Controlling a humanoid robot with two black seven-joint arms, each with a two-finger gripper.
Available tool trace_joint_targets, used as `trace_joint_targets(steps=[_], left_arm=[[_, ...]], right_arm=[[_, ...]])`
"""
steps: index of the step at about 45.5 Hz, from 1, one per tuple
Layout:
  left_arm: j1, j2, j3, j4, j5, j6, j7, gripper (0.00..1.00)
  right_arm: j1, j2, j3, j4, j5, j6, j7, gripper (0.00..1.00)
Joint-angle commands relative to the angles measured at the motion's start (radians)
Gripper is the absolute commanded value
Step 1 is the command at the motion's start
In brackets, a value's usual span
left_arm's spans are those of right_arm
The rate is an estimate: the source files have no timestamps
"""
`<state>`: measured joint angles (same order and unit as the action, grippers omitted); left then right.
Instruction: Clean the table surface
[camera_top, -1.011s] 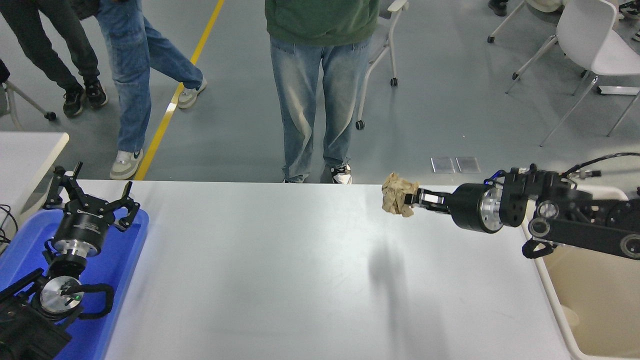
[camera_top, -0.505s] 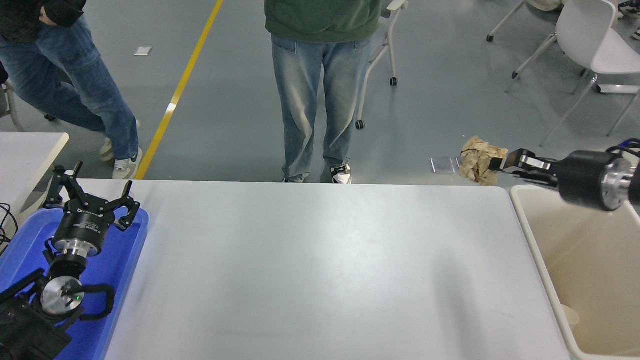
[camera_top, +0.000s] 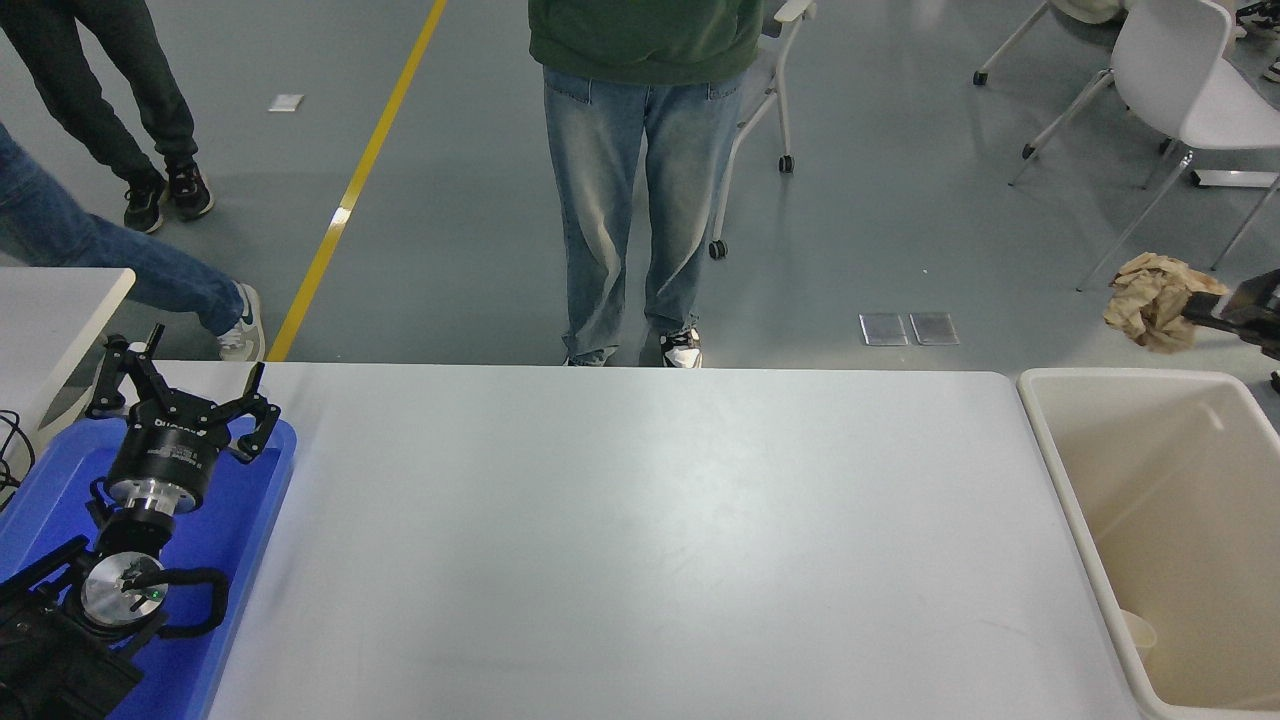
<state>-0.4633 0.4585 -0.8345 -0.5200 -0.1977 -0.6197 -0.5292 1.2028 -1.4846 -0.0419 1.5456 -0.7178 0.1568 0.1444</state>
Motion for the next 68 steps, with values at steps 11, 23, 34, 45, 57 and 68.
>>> trace_joint_targets(steps=[11, 23, 34, 45, 57, 68], left_arm=[[0.000, 0.000, 0.000, 0.000, 0.000, 0.000, 0.000, 1.00], [0.000, 0.000, 0.000, 0.000, 0.000, 0.000, 0.000, 1.00], [0.000, 0.000, 0.000, 0.000, 0.000, 0.000, 0.000, 1.00], [0.000, 0.000, 0.000, 0.000, 0.000, 0.000, 0.000, 1.00], [0.000, 0.000, 0.000, 0.000, 0.000, 0.000, 0.000, 1.00], [0.000, 0.000, 0.000, 0.000, 0.000, 0.000, 0.000, 1.00]], right_arm=[[-0.253, 0.090, -0.007, -0.231, 0.162, -0.114, 0.101, 0.00], [-0.382, 0.220, 0.004, -0.404, 0.254, -0.157, 0.127, 0.00], [-0.496, 0.358, 0.008, -0.553, 0.333, -0.177, 0.158, 0.00], [-0.589, 0.561, 0.019, -0.788, 0.374, -0.191, 0.162, 0.00], [-0.617, 0.776, 0.023, -1.091, 0.376, -0.180, 0.159, 0.00], [-0.620, 0.940, 0.019, -1.392, 0.376, -0.120, 0.155, 0.00]])
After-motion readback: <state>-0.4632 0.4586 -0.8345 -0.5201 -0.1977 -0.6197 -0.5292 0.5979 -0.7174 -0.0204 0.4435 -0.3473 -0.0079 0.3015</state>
